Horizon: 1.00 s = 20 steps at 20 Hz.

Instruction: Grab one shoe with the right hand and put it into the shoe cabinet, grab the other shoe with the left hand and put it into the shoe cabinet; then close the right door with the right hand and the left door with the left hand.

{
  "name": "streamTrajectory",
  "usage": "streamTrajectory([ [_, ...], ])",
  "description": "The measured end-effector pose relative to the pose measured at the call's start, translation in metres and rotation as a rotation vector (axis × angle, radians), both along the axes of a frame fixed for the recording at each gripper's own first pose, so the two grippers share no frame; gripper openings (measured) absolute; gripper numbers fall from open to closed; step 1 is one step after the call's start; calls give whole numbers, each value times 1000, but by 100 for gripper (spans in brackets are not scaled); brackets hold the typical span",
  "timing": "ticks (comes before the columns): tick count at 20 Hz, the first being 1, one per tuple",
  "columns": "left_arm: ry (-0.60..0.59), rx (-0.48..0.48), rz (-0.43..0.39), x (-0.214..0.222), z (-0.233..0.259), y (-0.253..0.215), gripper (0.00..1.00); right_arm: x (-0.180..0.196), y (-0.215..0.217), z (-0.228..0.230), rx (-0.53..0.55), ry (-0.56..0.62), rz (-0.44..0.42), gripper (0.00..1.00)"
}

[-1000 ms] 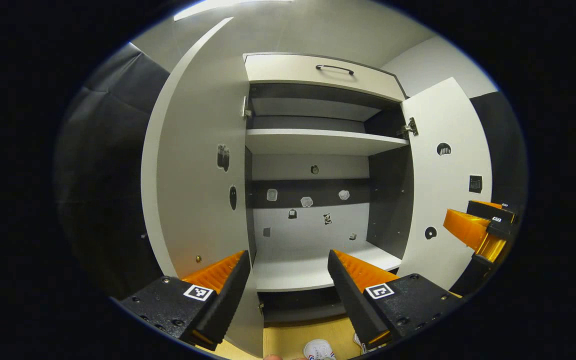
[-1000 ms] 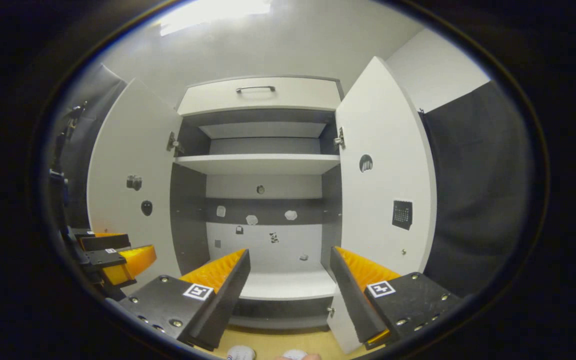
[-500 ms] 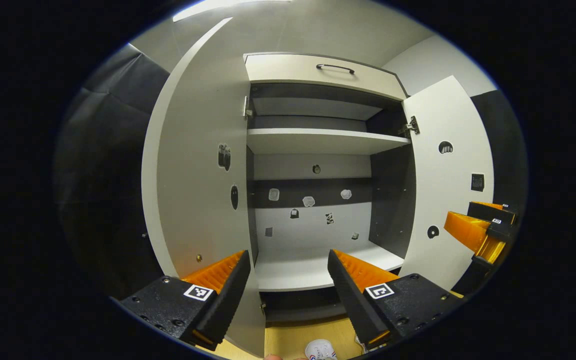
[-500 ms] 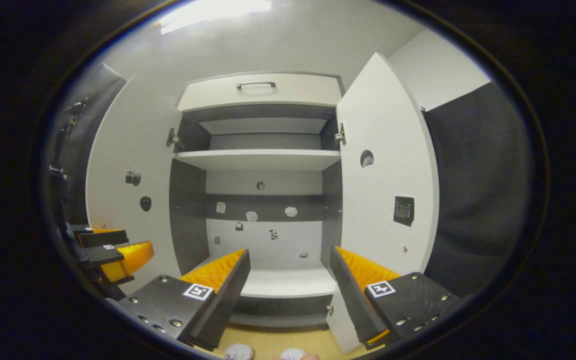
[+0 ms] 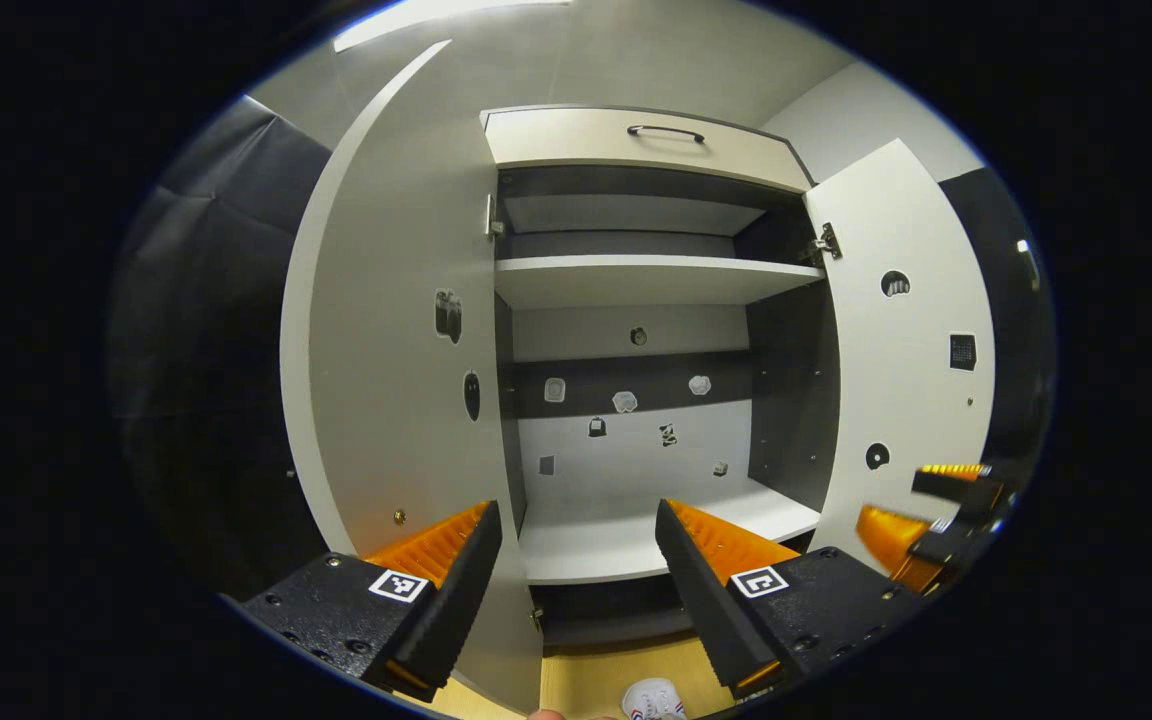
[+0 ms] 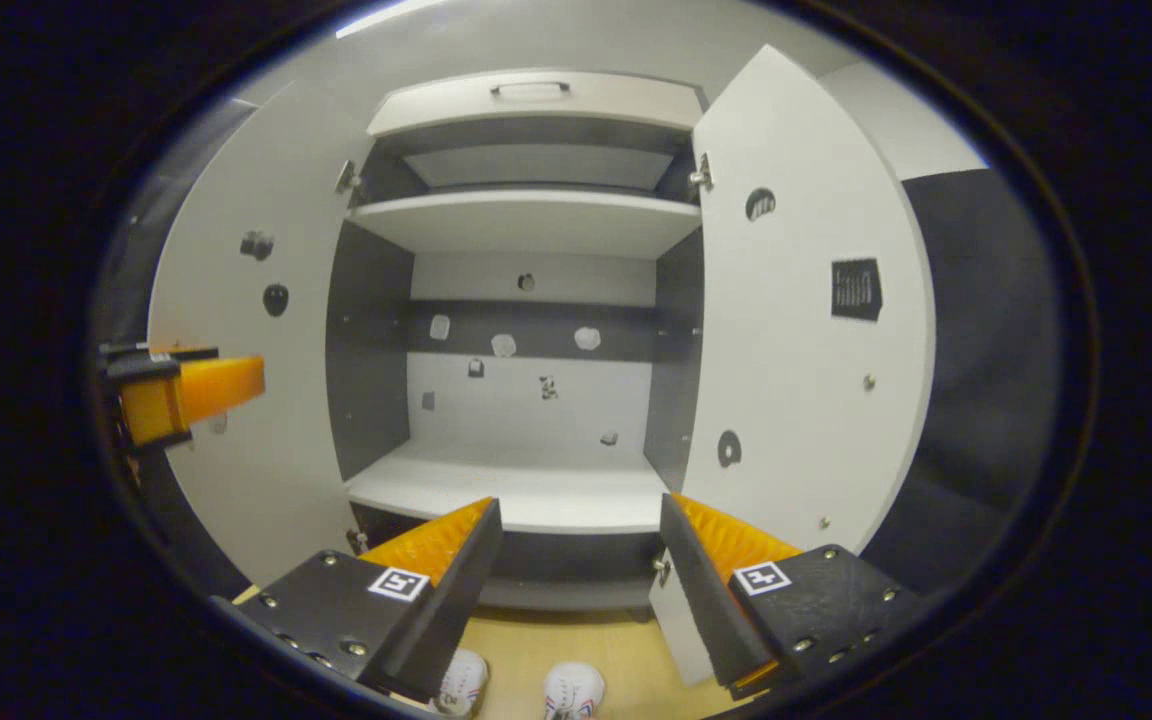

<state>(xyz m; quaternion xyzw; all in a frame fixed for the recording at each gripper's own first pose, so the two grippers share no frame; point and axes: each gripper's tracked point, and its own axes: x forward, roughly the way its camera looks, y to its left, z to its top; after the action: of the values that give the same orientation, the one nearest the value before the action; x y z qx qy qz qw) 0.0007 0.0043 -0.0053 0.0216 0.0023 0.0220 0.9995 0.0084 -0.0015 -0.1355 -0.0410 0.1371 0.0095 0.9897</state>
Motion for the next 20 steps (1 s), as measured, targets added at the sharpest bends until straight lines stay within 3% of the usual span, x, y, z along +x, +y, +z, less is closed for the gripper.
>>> streamTrajectory([
  [7,-1,7,6,1,-1,1,94,-35,10,-195,-36,423,48,82],
  [8,-2,8,5,1,0,1,94,-44,10,-221,-35,483,53,69],
  [12,-4,10,3,1,0,1,94,-83,14,-317,15,729,58,70],
  [14,-6,13,3,1,0,2,94,-99,14,-340,38,810,47,58],
  [16,-7,17,4,1,-1,2,94,-113,8,-361,34,878,28,54],
  [17,-7,19,4,1,-1,1,94,-117,6,-370,30,906,20,58],
  [20,-8,28,3,0,-1,1,94,-126,4,-392,35,974,5,58],
])
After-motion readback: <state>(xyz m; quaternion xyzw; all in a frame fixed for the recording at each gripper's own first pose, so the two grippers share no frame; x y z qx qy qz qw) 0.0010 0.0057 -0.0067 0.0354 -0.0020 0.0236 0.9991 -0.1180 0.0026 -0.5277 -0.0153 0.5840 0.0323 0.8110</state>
